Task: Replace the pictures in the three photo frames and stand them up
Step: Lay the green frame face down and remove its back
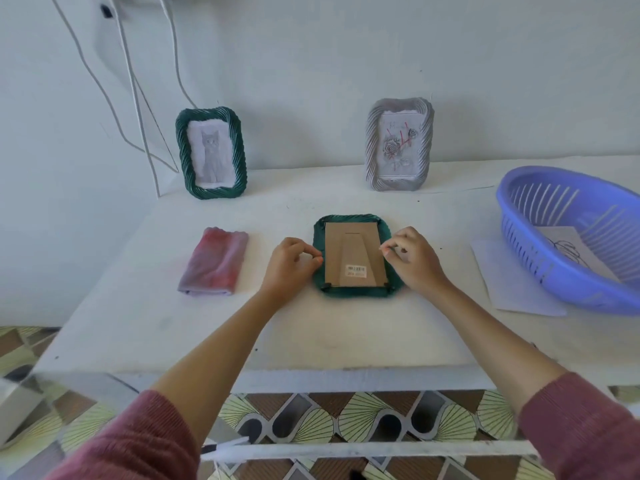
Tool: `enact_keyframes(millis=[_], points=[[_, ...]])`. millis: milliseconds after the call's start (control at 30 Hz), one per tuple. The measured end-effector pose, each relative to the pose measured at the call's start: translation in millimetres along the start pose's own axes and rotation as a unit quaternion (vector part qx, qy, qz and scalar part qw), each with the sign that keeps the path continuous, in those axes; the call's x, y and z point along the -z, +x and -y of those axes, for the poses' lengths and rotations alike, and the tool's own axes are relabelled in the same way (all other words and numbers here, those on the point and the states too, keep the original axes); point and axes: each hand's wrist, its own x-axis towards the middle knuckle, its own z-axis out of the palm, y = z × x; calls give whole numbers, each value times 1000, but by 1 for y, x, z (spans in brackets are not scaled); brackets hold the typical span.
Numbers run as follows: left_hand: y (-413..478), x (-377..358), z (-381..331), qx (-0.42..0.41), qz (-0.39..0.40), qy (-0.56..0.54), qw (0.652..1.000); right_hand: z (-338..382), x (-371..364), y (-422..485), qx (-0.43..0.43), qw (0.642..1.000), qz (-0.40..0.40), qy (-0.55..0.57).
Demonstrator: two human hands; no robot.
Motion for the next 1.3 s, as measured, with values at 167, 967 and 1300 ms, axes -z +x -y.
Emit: enact_keyframes(millis=[167,967,1300], points=[[-40,6,-1,-97,69,66,991,14,5,-42,31,997,60,-30],[-44,5,-2,-100,70,49,991,19,14,-66,53,994,83,-36],[3,-15,-36,92,3,87,992,6,28,-9,-85,992,89,1]])
